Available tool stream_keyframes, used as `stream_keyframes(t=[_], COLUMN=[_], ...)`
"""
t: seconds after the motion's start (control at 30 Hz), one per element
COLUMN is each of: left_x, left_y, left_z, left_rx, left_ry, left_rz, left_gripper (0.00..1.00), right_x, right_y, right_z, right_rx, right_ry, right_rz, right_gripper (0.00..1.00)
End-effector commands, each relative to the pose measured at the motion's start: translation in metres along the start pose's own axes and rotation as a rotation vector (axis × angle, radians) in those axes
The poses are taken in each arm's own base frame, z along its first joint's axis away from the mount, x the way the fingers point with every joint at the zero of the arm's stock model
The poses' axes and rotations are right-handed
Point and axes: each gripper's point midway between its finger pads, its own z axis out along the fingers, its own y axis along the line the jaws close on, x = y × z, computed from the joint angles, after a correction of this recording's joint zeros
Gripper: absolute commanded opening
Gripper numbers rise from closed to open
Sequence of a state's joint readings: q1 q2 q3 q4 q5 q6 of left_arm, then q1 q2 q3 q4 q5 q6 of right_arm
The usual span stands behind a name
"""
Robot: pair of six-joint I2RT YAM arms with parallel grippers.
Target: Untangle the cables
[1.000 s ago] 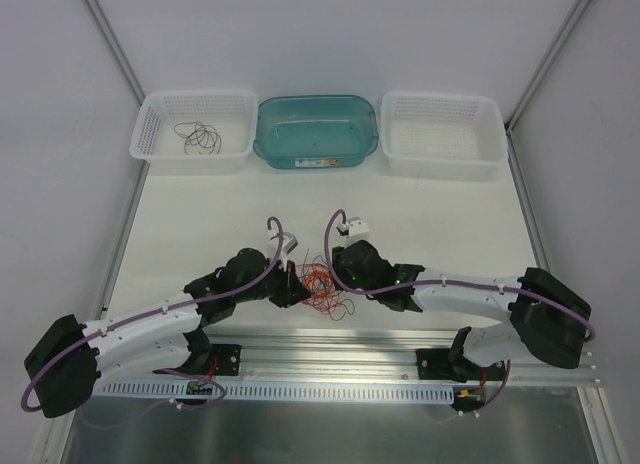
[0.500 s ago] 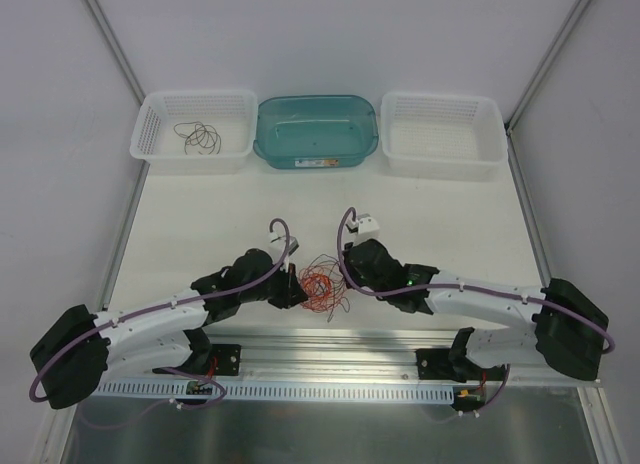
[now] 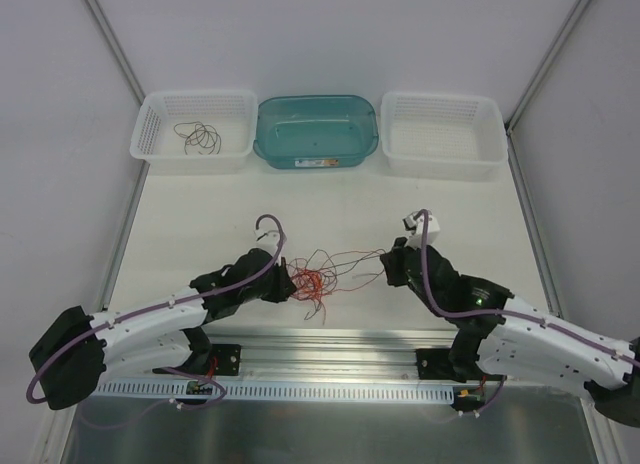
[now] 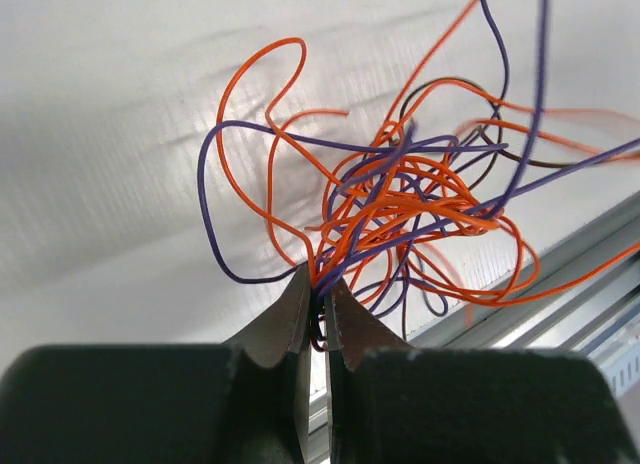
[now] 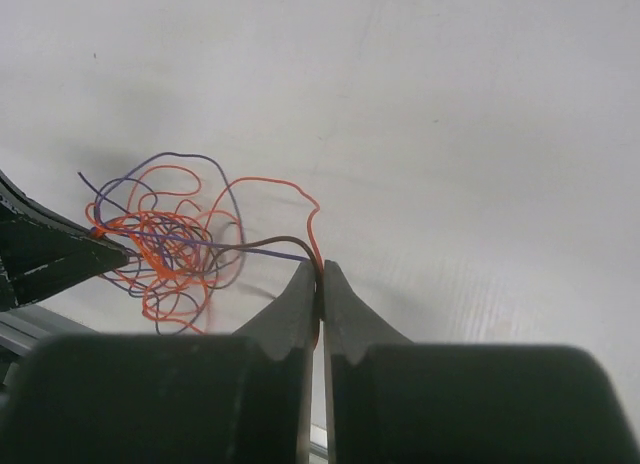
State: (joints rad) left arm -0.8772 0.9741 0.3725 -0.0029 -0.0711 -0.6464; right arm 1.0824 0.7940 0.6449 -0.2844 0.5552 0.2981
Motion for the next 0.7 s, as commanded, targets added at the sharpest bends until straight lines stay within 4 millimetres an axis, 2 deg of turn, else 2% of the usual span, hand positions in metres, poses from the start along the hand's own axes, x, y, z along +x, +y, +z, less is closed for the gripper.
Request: stream_keyframes(t=[0.0,0.17,0.3,0.37,0.5,0.57,0.67], left_x=[0.004,-0.004,-0.015,-0.020,-0.030,-0.032,-0.028], left_y=[0.037,0.055,0.072,0.076,0.083,0.079,0.067], left_z=[-0.009,-0.019,-0.031,-0.035,-0.043,-0.043,-0.039], left_rx=[-0.185,-0.254,-0.304,-0.313,-0.321,-0.302,-0.244], left_ry=[-0.007,-0.060,-0.115,-0.136,-0.163,-0.159,-0.110], left_rz=[-0.028,-0.052,-0.097,-0.108,-0.121,-0.119,-0.102], left_gripper=[0.00,0.00,0.00,0.00,0.00,0.00,0.00], right_x=[-0.024,-0.038,-0.036,-0.030,-0.012,-0.002,0.018], right_y=[-0.052,-0.082,-0.090,-0.091,-0.084,-0.075,-0.057], right_z=[-0.027,-0.058,-0.068,-0.067,-0.053,-0.046,-0.028], right_rx=[0.192,0.260,0.269,0.277,0.285,0.263,0.230], right_ry=[-0.089,-0.145,-0.141,-0.119,-0.024,0.033,0.136], right_rz=[-0.010,0.047,0.062,0.052,-0.003,-0.023,-0.050], right_gripper=[0.03,0.05,0.07,0.08,0.09,0.11,0.19])
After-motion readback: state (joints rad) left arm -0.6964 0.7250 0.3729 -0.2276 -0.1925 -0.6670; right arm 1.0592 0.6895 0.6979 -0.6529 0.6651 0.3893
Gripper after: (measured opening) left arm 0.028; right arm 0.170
